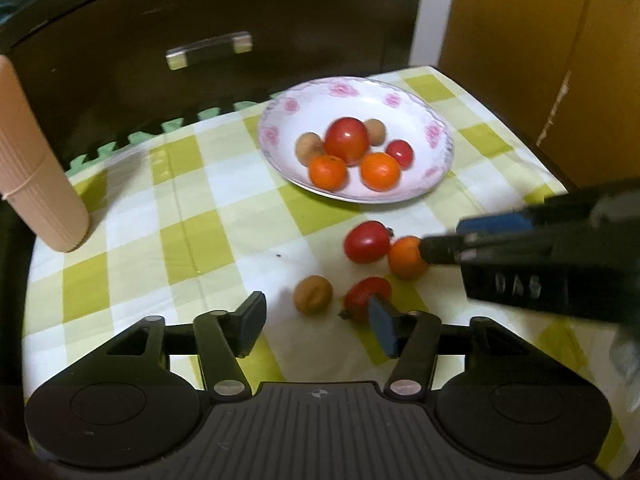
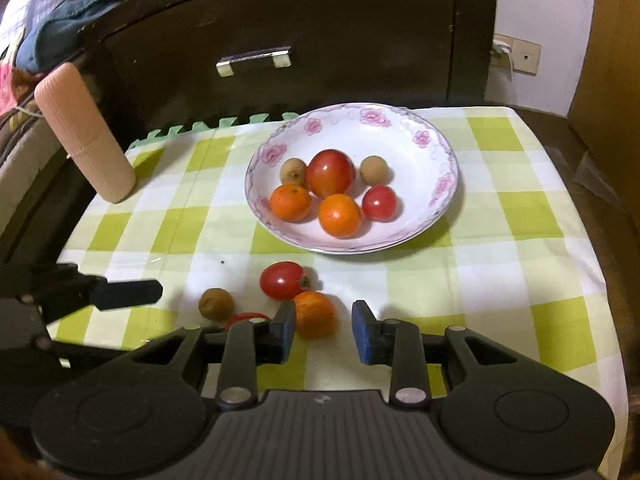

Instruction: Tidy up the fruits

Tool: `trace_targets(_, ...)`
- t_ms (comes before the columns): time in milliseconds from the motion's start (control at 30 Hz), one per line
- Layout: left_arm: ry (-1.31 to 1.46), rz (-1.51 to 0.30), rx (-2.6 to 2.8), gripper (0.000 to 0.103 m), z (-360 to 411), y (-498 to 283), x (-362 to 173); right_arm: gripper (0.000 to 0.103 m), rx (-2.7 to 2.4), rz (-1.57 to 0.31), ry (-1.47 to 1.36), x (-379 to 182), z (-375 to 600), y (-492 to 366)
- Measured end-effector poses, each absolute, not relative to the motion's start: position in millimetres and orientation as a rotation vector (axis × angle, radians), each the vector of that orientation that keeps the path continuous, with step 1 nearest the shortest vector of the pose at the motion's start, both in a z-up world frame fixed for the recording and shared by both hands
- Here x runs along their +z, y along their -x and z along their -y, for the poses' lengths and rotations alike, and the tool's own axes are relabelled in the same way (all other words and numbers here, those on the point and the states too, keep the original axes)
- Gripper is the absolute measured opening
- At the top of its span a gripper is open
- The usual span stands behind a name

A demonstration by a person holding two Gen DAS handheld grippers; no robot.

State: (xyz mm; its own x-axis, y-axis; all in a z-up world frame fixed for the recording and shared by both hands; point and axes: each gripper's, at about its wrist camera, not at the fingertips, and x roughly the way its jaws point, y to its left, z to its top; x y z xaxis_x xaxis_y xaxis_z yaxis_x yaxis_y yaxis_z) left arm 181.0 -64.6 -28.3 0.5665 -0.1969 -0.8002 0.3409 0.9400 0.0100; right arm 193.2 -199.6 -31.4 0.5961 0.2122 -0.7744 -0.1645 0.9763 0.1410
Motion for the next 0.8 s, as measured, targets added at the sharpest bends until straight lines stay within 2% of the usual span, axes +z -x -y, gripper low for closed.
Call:
trace_targets(533,-0.220,-0.925,-0.392,0.059,64,-184,-35,0.030,0.275,-0.932,-0.067,-32,204,-186)
trace_targets(800,-0.237,-0.963,-0.395,0.063,48,-164,-22,0.030,0.388,-0.946,-0.040,-33,176,-187)
